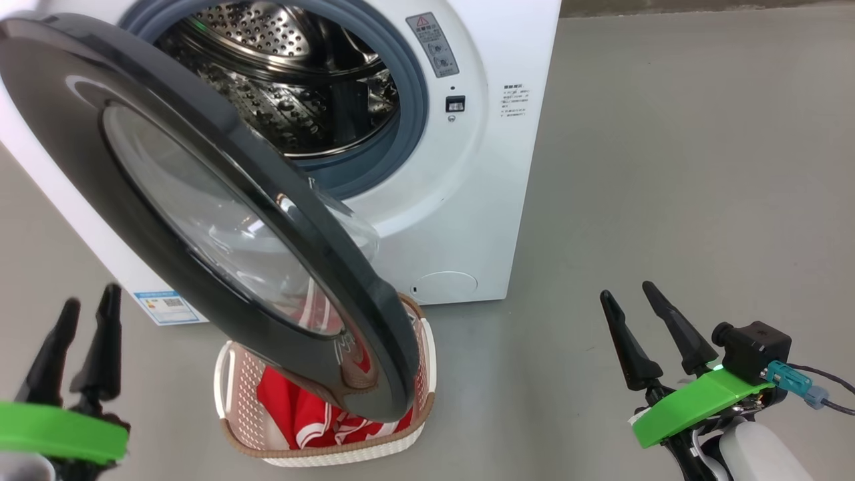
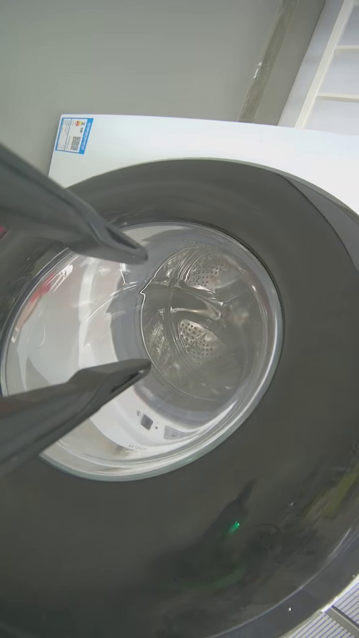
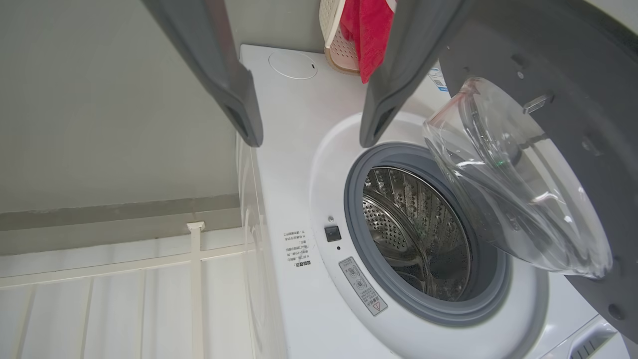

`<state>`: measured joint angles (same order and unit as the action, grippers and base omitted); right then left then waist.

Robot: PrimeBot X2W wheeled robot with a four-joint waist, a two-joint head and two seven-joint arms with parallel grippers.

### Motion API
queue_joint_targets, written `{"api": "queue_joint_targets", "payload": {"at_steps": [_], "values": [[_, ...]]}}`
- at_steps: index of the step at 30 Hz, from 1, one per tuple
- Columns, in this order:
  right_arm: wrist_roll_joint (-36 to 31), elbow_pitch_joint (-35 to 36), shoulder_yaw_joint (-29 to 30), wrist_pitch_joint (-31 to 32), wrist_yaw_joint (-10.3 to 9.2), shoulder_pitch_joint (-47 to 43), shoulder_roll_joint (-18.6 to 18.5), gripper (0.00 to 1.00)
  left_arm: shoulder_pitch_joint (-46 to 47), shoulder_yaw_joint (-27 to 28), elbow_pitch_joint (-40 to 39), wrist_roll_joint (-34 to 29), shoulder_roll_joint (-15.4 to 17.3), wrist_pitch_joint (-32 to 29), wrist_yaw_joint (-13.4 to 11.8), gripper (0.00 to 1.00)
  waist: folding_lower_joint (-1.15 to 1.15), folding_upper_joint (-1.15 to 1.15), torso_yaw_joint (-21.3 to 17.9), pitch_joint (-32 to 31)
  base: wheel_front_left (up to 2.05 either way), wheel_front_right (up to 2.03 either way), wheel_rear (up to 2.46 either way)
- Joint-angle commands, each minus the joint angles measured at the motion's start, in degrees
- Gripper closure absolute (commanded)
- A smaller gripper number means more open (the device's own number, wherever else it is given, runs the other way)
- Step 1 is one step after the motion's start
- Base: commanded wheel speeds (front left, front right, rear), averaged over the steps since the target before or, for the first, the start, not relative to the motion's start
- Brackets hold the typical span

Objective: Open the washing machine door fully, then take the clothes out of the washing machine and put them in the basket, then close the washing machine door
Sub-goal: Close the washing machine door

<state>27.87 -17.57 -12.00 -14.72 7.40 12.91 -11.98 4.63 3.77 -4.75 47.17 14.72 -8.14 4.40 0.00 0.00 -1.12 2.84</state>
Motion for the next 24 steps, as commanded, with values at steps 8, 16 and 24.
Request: {"api": "queue_joint_targets", "payload": {"at_steps": [8, 16, 24], "values": [[-0.04, 1.73, -0.79, -0.28, 0.09, 0.80, -0.50, 0.00, -2.74, 0.70, 0.43, -6.43, -0.75, 8.52, 0.74, 0.00, 0.00, 0.00, -0.18, 0.05, 0.00, 0.00, 0.00], [-0.14, 2.01, -0.76, -0.28, 0.09, 0.79, -0.44, 0.00, -4.89, -1.13, 1.82, -12.72, -2.30, 16.10, -0.23, 0.00, 0.00, 0.00, -0.24, 0.30, 0.00, 0.00, 0.00], [-0.26, 2.09, -0.79, -0.28, 0.09, 1.02, -0.43, 0.00, -4.22, -3.51, 4.58, -18.81, -2.74, 20.69, -1.33, 0.00, 0.00, 0.00, -0.16, 0.83, 0.00, 0.00, 0.00]]}}
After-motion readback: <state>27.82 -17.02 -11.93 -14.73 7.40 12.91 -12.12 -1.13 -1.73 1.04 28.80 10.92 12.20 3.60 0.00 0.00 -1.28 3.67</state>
